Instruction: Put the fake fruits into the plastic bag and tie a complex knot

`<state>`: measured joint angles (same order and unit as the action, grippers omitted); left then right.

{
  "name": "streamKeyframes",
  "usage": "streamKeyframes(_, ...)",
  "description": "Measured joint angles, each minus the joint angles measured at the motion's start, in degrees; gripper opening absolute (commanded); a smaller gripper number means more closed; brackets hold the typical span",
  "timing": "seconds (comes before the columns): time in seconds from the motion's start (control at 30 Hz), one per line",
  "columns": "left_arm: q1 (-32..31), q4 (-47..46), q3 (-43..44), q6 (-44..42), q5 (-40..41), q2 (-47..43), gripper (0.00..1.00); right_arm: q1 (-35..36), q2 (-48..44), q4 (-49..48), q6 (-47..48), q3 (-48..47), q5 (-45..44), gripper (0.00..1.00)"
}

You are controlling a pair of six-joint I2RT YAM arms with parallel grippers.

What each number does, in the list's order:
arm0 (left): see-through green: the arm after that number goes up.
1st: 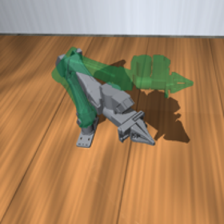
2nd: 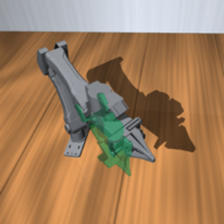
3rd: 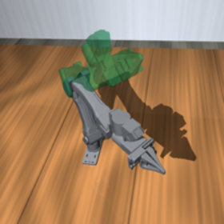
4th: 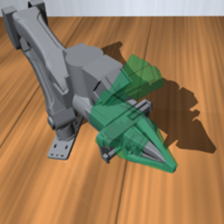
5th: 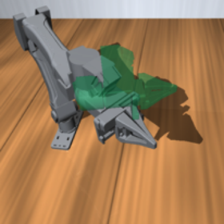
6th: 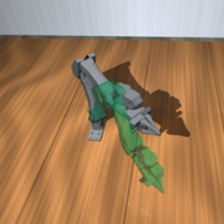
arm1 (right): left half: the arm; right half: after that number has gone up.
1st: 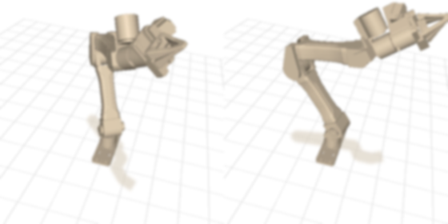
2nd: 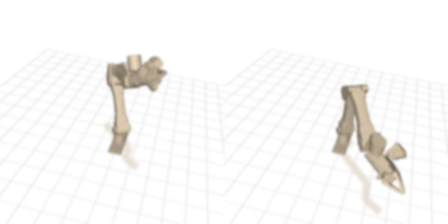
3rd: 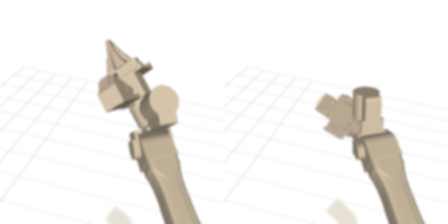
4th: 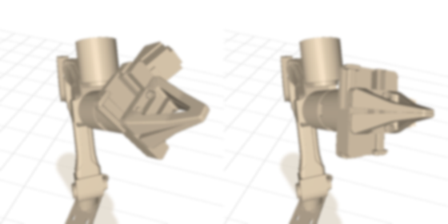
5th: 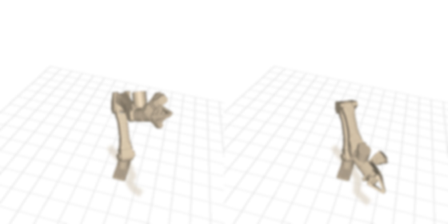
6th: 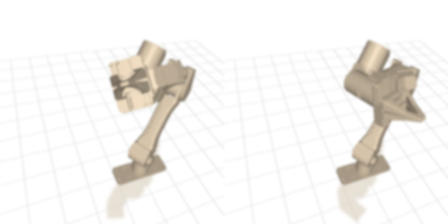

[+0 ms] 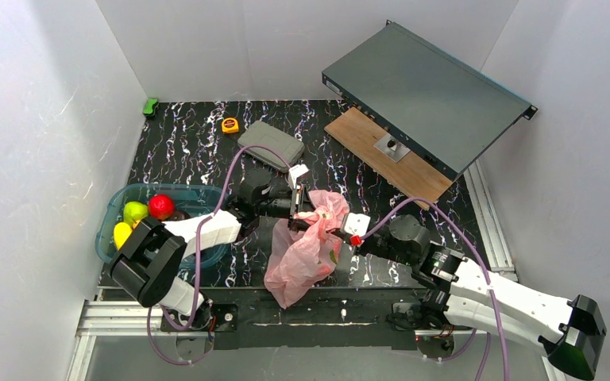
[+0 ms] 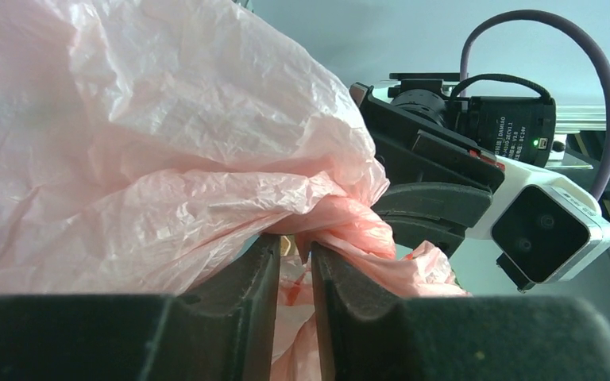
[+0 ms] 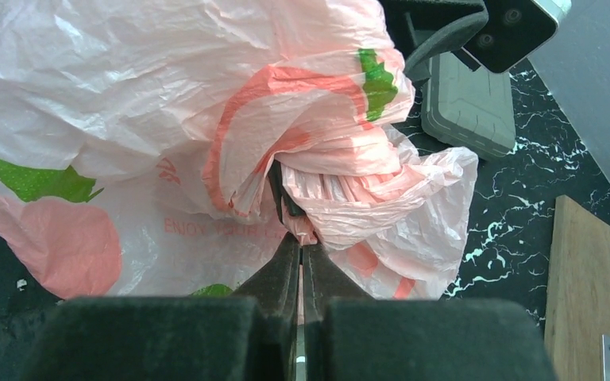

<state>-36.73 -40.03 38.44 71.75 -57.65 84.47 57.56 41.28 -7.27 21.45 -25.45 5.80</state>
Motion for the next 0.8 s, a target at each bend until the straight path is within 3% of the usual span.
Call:
streamKeyframes(0.13, 0.0, 0.9, 0.0, -0.9, 0.0, -0.5, 0.00, 0.0, -0.2, 0.1, 0.2, 0.0, 0.6, 0.01)
streamKeyframes(0.23, 0.0, 1.0, 0.0, -1.4, 0.0, -0.7, 0.00, 0.0, -0.1, 0.3, 0.3, 0.0, 1.0, 0.32)
streamKeyframes(0.3, 0.0, 1.2, 0.0, -1.5, 0.0, -0.7, 0.00, 0.0, 0.1, 0.2, 0.3, 0.0, 1.5, 0.37)
streamKeyframes(0.43, 0.1, 1.0, 0.0, -1.4, 0.1, -0.7, 0.00, 0.0, 1.3, -0.2, 0.5, 0.0, 2.4, 0.38)
streamKeyframes(0.6, 0.1, 1.1, -0.1, -1.2, 0.0, -0.7, 0.00, 0.0, 3.9, -0.7, 0.6, -0.3, 2.4, 0.24)
streamKeyframes(0.8, 0.1, 1.1, -0.5, -1.3, 0.2, -0.7, 0.00, 0.0, 4.1, -0.7, 0.5, -0.3, 1.8, 0.38)
